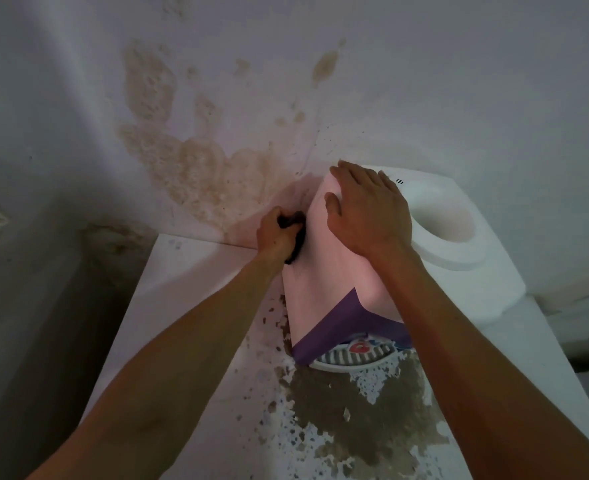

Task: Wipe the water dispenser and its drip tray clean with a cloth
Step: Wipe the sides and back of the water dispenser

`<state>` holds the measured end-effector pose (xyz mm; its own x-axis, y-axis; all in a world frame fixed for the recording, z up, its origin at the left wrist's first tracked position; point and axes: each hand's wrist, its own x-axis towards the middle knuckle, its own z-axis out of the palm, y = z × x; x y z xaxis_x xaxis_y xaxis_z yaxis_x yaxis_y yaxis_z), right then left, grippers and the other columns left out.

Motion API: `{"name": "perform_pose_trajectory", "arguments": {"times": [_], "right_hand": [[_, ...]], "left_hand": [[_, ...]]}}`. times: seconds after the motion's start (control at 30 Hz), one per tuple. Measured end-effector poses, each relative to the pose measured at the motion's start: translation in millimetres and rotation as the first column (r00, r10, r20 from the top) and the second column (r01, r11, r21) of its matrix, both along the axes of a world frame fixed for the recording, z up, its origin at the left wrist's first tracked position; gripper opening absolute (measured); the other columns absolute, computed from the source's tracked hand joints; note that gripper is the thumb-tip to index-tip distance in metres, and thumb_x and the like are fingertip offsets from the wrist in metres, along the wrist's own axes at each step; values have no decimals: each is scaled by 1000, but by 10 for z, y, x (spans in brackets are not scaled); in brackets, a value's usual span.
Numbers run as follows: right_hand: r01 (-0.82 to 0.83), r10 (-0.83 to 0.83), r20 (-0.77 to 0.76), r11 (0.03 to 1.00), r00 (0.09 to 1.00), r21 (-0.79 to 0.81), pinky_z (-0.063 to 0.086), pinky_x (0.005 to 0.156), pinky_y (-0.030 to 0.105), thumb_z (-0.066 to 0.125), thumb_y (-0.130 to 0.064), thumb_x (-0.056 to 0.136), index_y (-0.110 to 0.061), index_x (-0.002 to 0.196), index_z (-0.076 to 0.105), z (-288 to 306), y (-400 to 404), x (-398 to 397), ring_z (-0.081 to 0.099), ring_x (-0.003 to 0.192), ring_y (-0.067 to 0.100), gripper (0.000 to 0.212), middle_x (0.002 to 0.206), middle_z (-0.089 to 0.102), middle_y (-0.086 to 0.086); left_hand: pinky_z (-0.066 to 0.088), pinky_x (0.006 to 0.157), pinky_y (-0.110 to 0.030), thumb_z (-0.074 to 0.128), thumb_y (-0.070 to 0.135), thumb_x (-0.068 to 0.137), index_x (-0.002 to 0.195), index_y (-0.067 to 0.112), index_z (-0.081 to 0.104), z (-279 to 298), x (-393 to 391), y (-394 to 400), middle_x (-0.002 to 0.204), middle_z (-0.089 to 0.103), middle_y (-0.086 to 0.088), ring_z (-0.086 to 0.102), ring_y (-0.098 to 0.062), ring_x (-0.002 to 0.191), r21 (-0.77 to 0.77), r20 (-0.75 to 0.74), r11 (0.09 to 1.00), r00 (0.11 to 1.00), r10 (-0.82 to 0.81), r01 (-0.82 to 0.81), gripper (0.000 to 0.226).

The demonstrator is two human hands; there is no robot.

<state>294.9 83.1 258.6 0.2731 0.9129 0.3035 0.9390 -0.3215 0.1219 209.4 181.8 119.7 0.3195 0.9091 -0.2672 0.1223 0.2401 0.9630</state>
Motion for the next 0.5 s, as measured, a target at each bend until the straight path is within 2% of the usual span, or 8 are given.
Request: {"name": "perform_pose_trajectory", "arguments": {"times": [0.13, 0.2, 0.3, 0.43, 0.5], "right_hand": [[5, -5, -3, 1000, 1000, -1, 24, 123, 43, 42, -35, 100, -17, 148, 44, -8, 15, 19, 40, 143, 20, 52, 156, 43, 0], [4, -4, -7, 1000, 1000, 10, 25, 122, 43, 43, -34, 99, -16, 148, 45, -16, 16, 18, 41, 143, 21, 52, 156, 44, 1], [-2, 2, -18, 1000, 1000, 19, 26, 122, 43, 43, -33, 99, -15, 148, 45, -17, 5, 8, 42, 142, 22, 52, 155, 45, 2], [-8, 10, -32, 998, 999, 63, 30, 119, 43, 44, -30, 99, -12, 144, 49, -14, -2, 3, 46, 139, 25, 49, 152, 49, 5], [-10, 15, -49, 996, 999, 90, 33, 117, 42, 43, -30, 99, -13, 143, 51, 5, -3, -4, 47, 137, 24, 48, 150, 51, 4]], "left_hand": [[54, 58, -29, 77, 20, 88, 87, 21, 69, -1, -147, -285, 86, 73, -6, 67, -23, 74, -17, 120, 999, 992, -35, 37, 8], [52, 56, -24, 77, 14, 88, 86, 21, 70, -20, -238, -446, 89, 74, -4, 68, -18, 73, -13, 152, 998, 987, -59, 62, 10], [54, 57, -26, 78, 13, 86, 86, 19, 70, -40, -367, -670, 90, 74, -3, 69, -20, 74, 14, 121, 994, 987, -109, 109, 11], [58, 67, -32, 77, 11, 86, 88, 18, 71, 17, -540, -971, 89, 75, -1, 70, -19, 76, 86, 120, 981, 976, -181, 171, 10], [59, 63, -35, 75, 5, 88, 86, 15, 69, 76, -646, -1144, 85, 74, -5, 69, -20, 70, 94, 142, 975, 967, -212, 200, 11]]}}
